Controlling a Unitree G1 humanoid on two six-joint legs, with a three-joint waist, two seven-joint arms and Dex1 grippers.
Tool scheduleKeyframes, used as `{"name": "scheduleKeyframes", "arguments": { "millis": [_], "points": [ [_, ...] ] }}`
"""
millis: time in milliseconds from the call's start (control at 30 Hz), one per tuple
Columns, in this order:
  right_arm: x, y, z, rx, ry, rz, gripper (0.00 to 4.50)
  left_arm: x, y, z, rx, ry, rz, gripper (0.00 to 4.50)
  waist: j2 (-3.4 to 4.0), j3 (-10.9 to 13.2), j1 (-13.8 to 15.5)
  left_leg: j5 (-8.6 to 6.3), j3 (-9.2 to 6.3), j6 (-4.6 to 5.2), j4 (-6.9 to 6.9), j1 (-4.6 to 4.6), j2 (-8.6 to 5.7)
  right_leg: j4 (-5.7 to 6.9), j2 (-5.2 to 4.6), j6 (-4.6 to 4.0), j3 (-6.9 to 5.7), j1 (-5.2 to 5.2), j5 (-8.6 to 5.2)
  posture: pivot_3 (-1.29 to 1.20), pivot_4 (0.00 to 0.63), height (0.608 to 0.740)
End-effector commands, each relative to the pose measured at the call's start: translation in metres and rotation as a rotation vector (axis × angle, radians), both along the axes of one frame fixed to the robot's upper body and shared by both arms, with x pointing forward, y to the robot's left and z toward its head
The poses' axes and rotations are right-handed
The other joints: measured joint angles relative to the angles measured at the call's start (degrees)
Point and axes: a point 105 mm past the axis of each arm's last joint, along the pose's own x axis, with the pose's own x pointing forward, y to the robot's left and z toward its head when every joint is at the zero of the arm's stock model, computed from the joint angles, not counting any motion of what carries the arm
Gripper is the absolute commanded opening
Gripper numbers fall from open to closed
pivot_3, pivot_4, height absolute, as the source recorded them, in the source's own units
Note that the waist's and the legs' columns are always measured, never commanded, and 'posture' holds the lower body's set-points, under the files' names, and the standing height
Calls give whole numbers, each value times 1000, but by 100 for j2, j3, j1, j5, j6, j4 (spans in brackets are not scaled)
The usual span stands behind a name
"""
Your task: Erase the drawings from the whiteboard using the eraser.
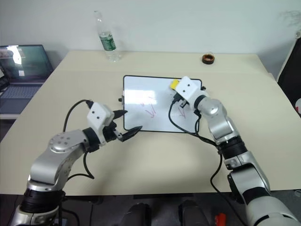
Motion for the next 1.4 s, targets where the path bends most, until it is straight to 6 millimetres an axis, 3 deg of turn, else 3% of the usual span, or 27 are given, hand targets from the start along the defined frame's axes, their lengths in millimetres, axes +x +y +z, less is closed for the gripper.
{"name": "scheduleKeyframes", "arguments": {
  "millis": [33, 133, 267, 367, 533, 667, 733, 800, 1200, 1333, 1400],
  "points": [
    [-12, -1, -30, -72, 132, 49, 1230, -4, -3, 6, -5, -42, -26, 4500, -2, -2, -1, 0, 0, 0, 0, 3, 0, 1, 0, 0, 0, 2, 0, 0, 150, 740],
    [-12, 0, -25, -73, 103, 44, 1230, -4, -2, 5, -4, -41, -25, 4500, -2, -2, -7, 0, 0, 0, 8, 9, -1, 17, 1, 0, 2, 4, 0, 0, 150, 740],
    [9, -10, 11, 33, -72, -104, 1228, -4, -2, 5, -5, -44, -30, 4500, -2, -1, -29, 1, 1, 0, 22, 15, -2, 43, 3, 0, 5, 3, 0, 0, 150, 740],
    [8, -10, 4, 30, -37, -95, 1228, -4, -2, 7, -5, -46, -35, 4500, -2, -2, -23, 1, 0, 0, 37, 14, -2, 53, 5, 1, 5, 3, -1, 0, 150, 740],
    [-10, -1, -22, 20, 88, 2, 1228, -4, -2, 7, -9, -45, -33, 4500, -3, -2, -12, 0, -2, 1, 39, 8, -2, 49, 5, 1, 3, 3, -1, 0, 150, 740],
    [-12, -5, 12, 146, -18, -29, 1228, -3, 1, 8, -22, -44, -20, 4500, -2, -1, -21, 1, -1, 1, 39, 9, -2, 52, 5, 1, 5, 3, -1, 0, 150, 740],
    [-22, -4, 30, 281, -24, 14, 1228, -4, 3, 9, -47, -45, -29, 4500, -1, 0, -21, 1, -2, 1, 39, 6, -2, 52, 5, 1, 5, 0, -1, 0, 150, 740],
    [-35, -7, 34, 367, 2, 53, 1228, -9, 2, 11, -82, -36, -60, 4500, -1, 0, -20, 0, -3, 1, 38, -6, 0, 50, 6, 1, 3, -11, -1, 0, 150, 740],
    [-125, -50, -13, 353, 279, 165, 1228, -20, -6, 16, -81, -22, -142, 4500, -2, 1, 60, -2, -6, 1, 23, -10, -3, 16, 4, 3, -1, -5, -3, 0, 150, 740],
    [-140, -61, -33, 292, 343, 136, 1227, -18, -7, 23, -101, -18, -178, 4500, -3, 1, 54, -2, -3, 1, 20, -8, -3, 13, 8, 3, 0, -5, -4, 0, 150, 740],
    [-136, -68, -37, 273, 310, 73, 1227, -16, -7, 24, -92, -5, -193, 4500, -3, 1, 39, -2, -1, 1, 21, -8, -4, 13, 9, 4, 2, -4, -4, 0, 150, 740]
  ]
}}
